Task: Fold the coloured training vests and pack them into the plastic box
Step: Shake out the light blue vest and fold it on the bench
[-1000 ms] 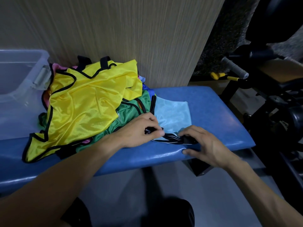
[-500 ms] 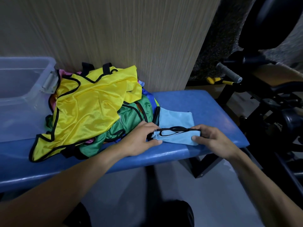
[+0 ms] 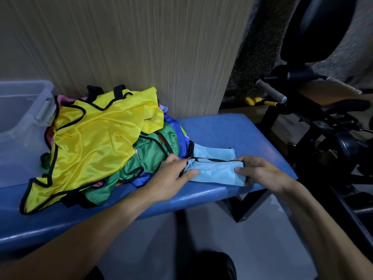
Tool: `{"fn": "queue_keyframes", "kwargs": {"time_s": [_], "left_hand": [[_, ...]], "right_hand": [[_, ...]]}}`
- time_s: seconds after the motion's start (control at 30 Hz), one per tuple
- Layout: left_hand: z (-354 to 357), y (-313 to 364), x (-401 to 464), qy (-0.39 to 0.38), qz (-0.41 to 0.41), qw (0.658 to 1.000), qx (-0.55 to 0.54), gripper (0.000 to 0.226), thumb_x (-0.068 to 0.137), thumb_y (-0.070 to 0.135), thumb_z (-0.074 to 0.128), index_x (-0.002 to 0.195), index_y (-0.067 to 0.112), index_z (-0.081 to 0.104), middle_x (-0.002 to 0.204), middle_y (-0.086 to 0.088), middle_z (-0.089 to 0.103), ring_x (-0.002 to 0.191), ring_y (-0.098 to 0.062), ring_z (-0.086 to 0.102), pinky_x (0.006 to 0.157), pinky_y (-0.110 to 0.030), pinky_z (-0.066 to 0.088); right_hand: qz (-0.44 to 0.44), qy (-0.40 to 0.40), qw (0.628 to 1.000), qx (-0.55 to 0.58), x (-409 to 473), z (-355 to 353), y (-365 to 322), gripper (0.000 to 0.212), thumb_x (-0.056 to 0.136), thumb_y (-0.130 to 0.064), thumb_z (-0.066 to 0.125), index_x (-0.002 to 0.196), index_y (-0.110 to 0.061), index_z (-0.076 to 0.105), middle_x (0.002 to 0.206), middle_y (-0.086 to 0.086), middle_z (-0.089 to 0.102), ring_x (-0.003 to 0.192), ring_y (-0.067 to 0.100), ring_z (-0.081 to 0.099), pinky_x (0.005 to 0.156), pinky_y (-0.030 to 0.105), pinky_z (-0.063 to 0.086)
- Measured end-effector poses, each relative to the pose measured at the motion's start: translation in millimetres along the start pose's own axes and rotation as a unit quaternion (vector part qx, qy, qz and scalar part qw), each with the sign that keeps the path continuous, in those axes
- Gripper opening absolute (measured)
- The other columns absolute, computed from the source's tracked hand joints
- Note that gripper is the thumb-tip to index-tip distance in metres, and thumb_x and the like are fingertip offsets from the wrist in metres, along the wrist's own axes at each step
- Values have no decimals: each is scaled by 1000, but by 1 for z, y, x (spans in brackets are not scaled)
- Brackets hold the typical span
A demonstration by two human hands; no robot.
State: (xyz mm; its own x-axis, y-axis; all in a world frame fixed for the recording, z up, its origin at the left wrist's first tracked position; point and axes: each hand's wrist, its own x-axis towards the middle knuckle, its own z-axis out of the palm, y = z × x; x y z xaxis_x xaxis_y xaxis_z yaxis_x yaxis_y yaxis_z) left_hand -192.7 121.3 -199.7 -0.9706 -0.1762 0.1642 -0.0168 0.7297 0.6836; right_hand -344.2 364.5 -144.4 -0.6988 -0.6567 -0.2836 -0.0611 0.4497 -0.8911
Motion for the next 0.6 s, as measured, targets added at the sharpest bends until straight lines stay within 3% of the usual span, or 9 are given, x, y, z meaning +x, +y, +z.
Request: {"fn": "queue_keyframes", "kwargs": {"time_s": [0.07,0.17,0.27,0.4,0.6], "left_hand": [[2,5,5,15,-28,999,-16,47,102,54,47,80,13,51,73,2,48,75,-13,46,70,-34,40],[2,16,16,28,-80,995,-55,48,104,43,50,66,18,35,54,9,35,51,-10,33,55,-33,30],[1,20,29,28,-129,990,-44,52,104,40,51,64,18,28,55,8,29,52,-13,29,57,-36,27],[0,15,47,4,-183,983,-2,53,104,47,47,65,16,31,58,3,34,56,-19,36,57,-36,28],[-5,15,65,-22,-243,970,2,55,101,50,51,62,15,34,54,1,38,50,-19,40,51,-32,29]], "right_hand": [[6,20,1000,2,6,-2,-4,15,98,-11,62,109,-9,71,94,6,70,87,17,64,76,34,51],[17,56,998,1,21,-2,-9,18,98,-16,62,112,-7,69,102,12,71,89,18,65,75,33,50],[25,80,996,-12,39,2,-10,16,99,-22,61,106,-10,69,101,7,72,87,17,66,73,27,49],[35,117,991,-49,56,8,-9,18,101,-25,58,103,-9,66,97,4,69,86,18,64,72,28,48],[33,142,931,-334,70,20,-4,19,102,-36,46,113,-24,55,110,12,66,106,35,60,86,40,47]]}}
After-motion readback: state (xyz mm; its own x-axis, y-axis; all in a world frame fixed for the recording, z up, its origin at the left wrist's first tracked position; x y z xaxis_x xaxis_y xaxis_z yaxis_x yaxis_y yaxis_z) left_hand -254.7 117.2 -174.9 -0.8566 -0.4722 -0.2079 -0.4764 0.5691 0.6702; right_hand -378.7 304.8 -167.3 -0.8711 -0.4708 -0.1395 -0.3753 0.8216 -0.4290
